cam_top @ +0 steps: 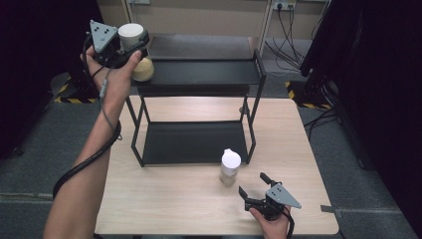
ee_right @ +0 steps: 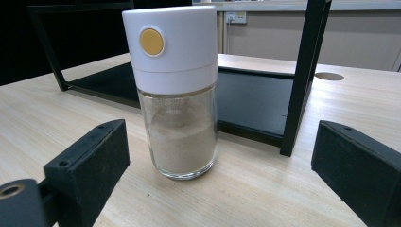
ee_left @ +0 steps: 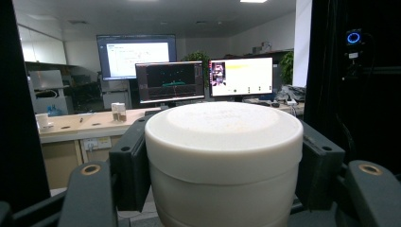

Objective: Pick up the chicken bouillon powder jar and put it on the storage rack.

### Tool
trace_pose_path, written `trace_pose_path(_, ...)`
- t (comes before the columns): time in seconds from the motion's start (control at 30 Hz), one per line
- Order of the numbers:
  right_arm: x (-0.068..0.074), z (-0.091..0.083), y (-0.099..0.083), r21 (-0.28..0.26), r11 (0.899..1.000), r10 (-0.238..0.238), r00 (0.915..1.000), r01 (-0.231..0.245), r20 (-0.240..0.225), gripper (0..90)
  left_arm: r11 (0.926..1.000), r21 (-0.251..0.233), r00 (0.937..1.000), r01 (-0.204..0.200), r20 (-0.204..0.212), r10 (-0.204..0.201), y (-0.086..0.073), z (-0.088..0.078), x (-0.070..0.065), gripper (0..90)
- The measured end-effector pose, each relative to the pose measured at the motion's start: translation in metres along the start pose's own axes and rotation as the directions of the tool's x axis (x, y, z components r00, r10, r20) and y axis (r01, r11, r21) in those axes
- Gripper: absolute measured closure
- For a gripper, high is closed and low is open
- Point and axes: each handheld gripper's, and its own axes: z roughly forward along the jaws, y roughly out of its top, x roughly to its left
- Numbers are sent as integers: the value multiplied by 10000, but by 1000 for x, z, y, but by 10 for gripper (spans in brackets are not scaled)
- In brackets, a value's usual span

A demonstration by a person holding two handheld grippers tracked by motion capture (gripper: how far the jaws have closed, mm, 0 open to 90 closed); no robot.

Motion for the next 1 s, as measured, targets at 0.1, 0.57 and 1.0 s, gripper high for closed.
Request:
trace_pose_path(0.1,-1,0,0,7,10000,16,10000,-16,-23,52,10000,35,10000,27,-15,-27,-1,4,0,335)
trace_pose_path(0.57,-1,0,0,14,10000,-39,10000,39,-47,53,9998,183,9999,125,52,-126,-5,12,3,333)
trace_pose_path(1.0,0,0,0,13,10000,-61,10000,62,-55,54,9993,238,9994,275,212,-280,-4,17,9,312)
